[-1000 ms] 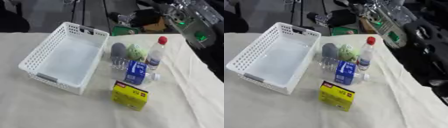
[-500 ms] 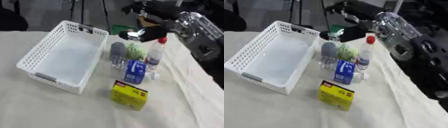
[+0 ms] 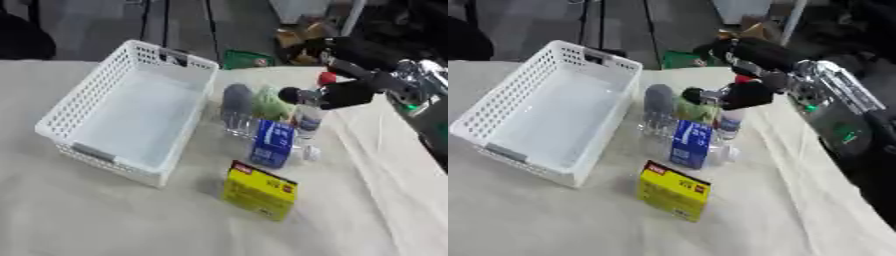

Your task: Pick up objects on the table and place them in the box.

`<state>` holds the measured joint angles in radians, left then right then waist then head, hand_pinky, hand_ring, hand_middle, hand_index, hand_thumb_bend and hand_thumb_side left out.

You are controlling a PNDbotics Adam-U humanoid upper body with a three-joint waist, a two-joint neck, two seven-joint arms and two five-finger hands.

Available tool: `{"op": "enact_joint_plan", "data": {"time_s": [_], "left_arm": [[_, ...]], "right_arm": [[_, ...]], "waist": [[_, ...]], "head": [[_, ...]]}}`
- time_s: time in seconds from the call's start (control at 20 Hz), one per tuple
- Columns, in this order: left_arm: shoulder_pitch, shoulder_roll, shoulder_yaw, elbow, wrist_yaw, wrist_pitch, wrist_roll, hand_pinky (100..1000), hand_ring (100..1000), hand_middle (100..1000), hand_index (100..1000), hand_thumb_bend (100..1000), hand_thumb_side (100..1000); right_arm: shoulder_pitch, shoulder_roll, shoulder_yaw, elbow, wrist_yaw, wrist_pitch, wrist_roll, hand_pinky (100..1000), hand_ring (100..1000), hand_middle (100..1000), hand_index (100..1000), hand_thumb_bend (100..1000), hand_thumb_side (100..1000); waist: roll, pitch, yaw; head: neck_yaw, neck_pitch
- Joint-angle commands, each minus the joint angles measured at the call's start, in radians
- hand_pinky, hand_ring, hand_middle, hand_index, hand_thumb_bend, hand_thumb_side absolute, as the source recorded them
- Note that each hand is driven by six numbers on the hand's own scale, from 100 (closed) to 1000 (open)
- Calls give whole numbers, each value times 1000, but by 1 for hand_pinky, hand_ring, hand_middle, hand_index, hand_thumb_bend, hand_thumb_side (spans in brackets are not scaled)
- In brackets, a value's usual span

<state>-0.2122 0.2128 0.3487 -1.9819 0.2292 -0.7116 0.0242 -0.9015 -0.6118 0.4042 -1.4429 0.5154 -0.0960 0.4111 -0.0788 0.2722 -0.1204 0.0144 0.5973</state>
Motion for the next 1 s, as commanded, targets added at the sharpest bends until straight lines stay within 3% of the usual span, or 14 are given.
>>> {"op": "enact_joint_plan", "data": {"time_s": [0.05, 0.5, 1.0], "left_arm": [[-2, 26, 6, -18, -7, 7, 2, 808, 789, 774, 787, 100, 728], [3, 32, 6, -18, -14, 13, 8, 808, 788, 774, 787, 100, 727], [6, 32, 4, -18, -13, 19, 11, 808, 788, 773, 786, 100, 727]], "right_arm": [[-5, -41, -21, -32, -91, 33, 32, 918, 960, 810, 969, 606, 1000], [42, -44, -32, -90, -220, 69, 79, 923, 967, 803, 964, 639, 1000], [71, -12, -35, -104, -229, 74, 80, 923, 969, 801, 964, 609, 1000]], "waist": [[0, -24, -6], [-10, -32, -18], [-13, -41, -20]], "head": [[12, 11], [30, 36], [29, 45]]}}
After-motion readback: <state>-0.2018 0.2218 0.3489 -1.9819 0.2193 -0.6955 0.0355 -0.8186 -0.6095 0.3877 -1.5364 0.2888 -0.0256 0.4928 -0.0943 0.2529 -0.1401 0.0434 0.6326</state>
